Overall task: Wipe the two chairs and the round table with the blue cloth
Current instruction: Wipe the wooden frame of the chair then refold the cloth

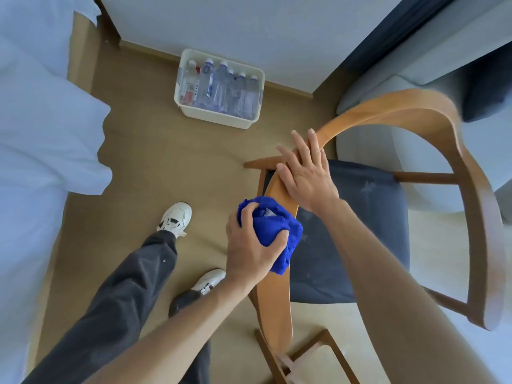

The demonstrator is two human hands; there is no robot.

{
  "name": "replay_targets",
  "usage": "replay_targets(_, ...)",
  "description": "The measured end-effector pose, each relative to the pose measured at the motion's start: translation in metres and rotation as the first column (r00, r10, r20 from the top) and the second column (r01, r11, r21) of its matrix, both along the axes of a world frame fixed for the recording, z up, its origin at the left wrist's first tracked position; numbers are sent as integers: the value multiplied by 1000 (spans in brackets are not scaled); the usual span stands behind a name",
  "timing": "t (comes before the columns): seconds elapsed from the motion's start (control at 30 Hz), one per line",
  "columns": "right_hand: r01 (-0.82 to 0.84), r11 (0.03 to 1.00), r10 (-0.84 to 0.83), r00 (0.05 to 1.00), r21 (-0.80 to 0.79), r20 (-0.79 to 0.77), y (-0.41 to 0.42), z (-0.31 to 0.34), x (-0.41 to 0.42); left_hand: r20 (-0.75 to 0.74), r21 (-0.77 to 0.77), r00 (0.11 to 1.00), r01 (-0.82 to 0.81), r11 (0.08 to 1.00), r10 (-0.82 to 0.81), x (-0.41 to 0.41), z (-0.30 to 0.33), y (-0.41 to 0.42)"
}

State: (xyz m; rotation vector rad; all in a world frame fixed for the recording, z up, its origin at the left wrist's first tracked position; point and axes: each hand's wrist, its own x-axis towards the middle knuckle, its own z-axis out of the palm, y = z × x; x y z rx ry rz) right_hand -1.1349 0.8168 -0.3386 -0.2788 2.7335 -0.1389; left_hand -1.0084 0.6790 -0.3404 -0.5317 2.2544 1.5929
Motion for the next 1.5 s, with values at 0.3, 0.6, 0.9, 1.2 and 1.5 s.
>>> replay_targets(0.3,2,1000,-1,999,23,-44,-1,-7,1,252,-58,955,-147,987,157,167,21,29)
replay_targets(0.6,14,999,-17,997,-40,-71,-1,-8,2,23,52,994,-105,993,104,52,-4,0)
replay_targets(0.9,-8,999,5,998,-44,-62,2,-8,0,-79,-63,995,-62,996,57,-6,-5,7)
replay_targets(1.2,21,999,-19,999,50,-46,-5,-4,0,198,-51,968,-144,988,151,164,7,25)
replay_targets(1.5,317,876,-317,946,-363,63,9,20,80,7,-240,999,42,970,-42,52,7,8)
